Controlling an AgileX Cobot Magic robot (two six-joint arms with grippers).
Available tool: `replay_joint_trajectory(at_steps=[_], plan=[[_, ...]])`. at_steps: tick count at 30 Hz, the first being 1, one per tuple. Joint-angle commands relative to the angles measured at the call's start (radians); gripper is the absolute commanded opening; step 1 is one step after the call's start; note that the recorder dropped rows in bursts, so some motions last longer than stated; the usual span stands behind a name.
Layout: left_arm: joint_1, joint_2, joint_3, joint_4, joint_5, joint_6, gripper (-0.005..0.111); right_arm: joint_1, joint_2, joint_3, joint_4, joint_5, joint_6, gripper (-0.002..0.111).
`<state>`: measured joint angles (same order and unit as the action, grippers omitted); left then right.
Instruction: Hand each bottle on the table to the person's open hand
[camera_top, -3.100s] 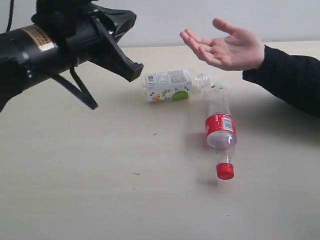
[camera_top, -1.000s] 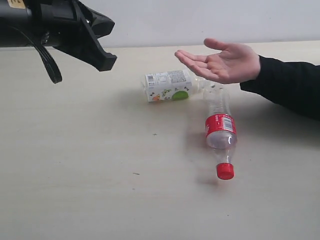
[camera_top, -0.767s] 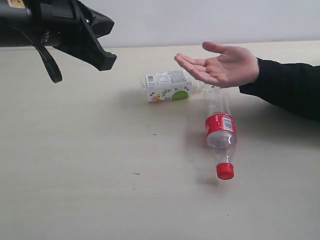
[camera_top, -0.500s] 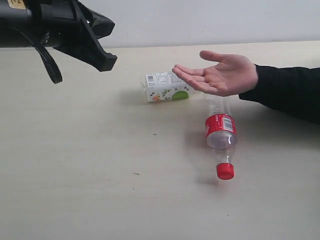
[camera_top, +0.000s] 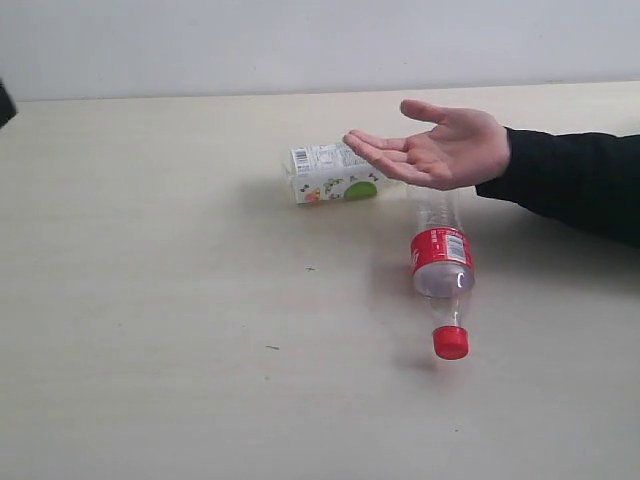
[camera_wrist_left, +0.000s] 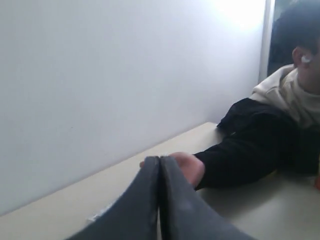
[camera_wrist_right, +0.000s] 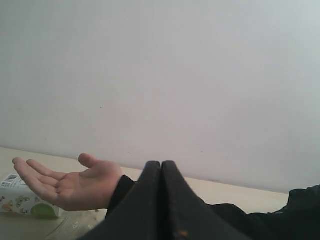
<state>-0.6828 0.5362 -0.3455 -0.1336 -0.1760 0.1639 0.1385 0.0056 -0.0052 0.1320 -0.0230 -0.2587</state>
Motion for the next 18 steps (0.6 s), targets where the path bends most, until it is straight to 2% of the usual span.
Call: replay_joint_trajectory(at_steps=[1, 5, 9, 18], plan=[[-0.040, -0.183, 0.093, -0.012, 0.065, -0.097, 0.000, 0.001, -0.006, 0.005, 0.000, -0.005, -0.001, 0.000], [-0.040, -0.278, 0.210, -0.014, 0.058, -0.145, 0.000, 0.001, -0.006, 0.005, 0.000, -0.005, -0.001, 0.000], [-0.040, -0.335, 0.346, -0.013, -0.148, -0.145, 0.000, 0.001, -0.006, 0.005, 0.000, -0.005, -0.001, 0.000], [-0.038, -0.361, 0.346, -0.024, -0.081, -0.143, 0.000, 0.001, -0.006, 0.005, 0.000, -0.005, -0.001, 0.000]])
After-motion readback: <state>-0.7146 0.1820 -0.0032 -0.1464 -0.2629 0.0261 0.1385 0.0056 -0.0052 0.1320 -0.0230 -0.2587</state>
